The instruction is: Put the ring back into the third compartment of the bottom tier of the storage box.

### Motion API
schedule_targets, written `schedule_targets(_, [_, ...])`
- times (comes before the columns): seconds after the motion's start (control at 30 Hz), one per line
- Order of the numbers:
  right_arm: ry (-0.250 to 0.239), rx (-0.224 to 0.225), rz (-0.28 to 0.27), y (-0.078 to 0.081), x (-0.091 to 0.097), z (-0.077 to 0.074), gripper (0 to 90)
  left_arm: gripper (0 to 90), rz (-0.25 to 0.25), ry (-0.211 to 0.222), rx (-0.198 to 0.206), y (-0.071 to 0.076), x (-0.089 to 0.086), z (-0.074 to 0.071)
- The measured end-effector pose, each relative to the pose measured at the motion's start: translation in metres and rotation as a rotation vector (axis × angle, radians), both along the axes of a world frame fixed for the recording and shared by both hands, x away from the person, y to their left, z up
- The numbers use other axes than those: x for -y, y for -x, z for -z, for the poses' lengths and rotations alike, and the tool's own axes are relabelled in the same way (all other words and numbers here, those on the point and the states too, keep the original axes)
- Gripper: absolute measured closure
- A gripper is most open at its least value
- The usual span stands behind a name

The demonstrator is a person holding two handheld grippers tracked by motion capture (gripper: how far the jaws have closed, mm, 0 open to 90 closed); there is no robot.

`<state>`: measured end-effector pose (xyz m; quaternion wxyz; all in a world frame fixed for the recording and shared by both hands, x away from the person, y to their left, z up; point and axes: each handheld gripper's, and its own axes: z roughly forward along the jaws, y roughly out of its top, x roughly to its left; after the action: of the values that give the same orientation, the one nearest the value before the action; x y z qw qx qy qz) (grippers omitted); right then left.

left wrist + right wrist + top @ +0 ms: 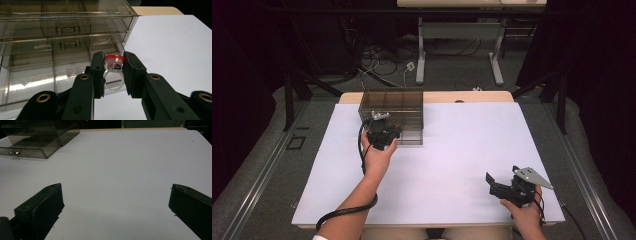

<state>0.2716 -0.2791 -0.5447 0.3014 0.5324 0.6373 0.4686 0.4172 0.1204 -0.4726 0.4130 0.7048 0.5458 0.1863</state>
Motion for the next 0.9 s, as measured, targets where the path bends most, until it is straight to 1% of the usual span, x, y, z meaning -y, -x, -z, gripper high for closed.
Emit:
schedule_targets(0.17, [0.002,0.001,-0.005,0.0,-0.001,0.0,0.0,71.5,-0.006,-0.014,-0.006,-0.007,0.003,-0.001])
schedule_targets(0.2, [-0.004,0.004,-0.011,0.0,-0.001,0.0,0.0,71.5,-0.007,-0.014,-0.011,-0.008,0.003,-0.001])
schedule_targets(0.3, [-0.002,0.001,-0.006,0.001,-0.001,0.0,0.0,71.4,-0.012,-0.02,-0.017,-0.012,0.005,0.0])
schedule_targets(0.37, [0.005,-0.008,-0.003,0.001,-0.001,0.0,0.0,71.5,-0.015,-0.014,-0.029,-0.014,0.007,0.001])
schedule_targets(0.4, [-0.005,0.001,-0.01,0.0,-0.001,0.0,0.0,71.5,-0.017,-0.013,-0.034,-0.015,0.007,0.002])
schedule_targets(0.47, [0.003,0.001,-0.009,0.0,-0.001,0.0,0.0,71.5,-0.018,-0.013,-0.036,-0.018,0.009,0.003])
schedule_targets(0.53, [0.0,0.001,-0.011,0.001,-0.001,0.0,0.0,71.5,-0.017,-0.011,-0.042,-0.02,0.01,0.004])
schedule_targets(0.57, [0.009,-0.01,-0.004,0.001,-0.001,0.0,0.0,71.5,-0.022,-0.009,-0.045,-0.021,0.011,0.005])
schedule_targets(0.67, [-0.001,-0.006,-0.004,0.001,-0.001,0.0,0.0,71.5,-0.023,-0.009,-0.055,-0.024,0.012,0.007])
schedule_targets(0.7, [0.001,-0.006,-0.005,0.0,-0.001,0.0,0.0,71.5,-0.023,-0.008,-0.062,-0.025,0.013,0.008])
schedule_targets(0.9, [0.003,-0.005,-0.01,0.0,-0.001,0.0,0.0,71.5,-0.027,-0.005,-0.08,-0.031,0.017,0.012])
